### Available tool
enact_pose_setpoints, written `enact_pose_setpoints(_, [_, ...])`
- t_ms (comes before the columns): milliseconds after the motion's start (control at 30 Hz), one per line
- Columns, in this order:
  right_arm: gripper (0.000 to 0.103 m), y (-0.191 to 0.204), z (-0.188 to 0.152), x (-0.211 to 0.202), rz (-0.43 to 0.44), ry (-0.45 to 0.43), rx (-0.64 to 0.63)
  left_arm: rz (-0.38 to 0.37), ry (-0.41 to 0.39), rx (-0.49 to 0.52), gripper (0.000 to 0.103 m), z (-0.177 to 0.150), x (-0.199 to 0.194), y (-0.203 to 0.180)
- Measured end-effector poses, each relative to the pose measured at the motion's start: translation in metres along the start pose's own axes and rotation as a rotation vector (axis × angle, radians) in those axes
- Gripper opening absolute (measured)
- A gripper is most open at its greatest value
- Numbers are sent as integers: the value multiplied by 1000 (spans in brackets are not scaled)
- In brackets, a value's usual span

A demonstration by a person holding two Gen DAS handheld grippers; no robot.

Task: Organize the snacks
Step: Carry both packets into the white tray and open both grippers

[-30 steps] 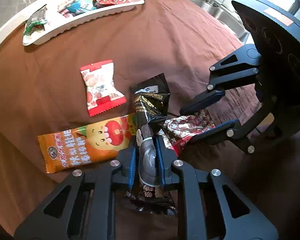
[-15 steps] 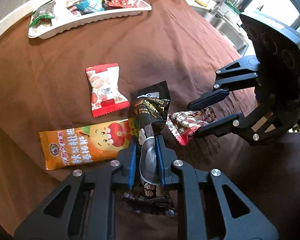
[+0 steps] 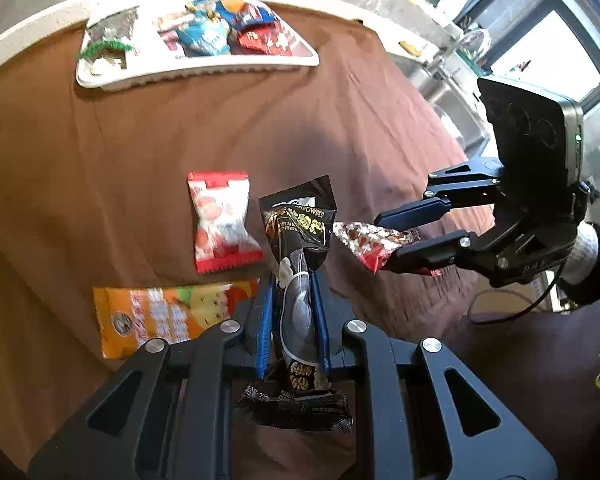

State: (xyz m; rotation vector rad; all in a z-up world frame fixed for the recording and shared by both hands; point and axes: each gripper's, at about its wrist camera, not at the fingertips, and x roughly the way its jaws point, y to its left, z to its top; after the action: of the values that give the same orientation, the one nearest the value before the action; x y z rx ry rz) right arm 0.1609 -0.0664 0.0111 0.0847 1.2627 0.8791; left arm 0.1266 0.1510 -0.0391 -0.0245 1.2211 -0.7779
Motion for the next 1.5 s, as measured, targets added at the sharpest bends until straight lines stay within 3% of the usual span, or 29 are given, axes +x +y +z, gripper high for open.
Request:
enact_pose_setpoints(433, [34, -56, 59, -43, 38, -183, 178, -15, -109, -124, 16, 61, -21, 35])
enact_pose_setpoints(833, [34, -109, 150, -44, 20, -314, 259, -15, -229, -251, 17, 160, -17, 90])
enact_pose_setpoints(1233, [34, -158, 208, -14, -40, -356, 355, -2, -301, -401, 17, 234, 21, 136])
enact_pose_setpoints(1500, [37, -159, 223, 4, -163, -335, 296, 39, -326, -438, 19, 255, 44, 145])
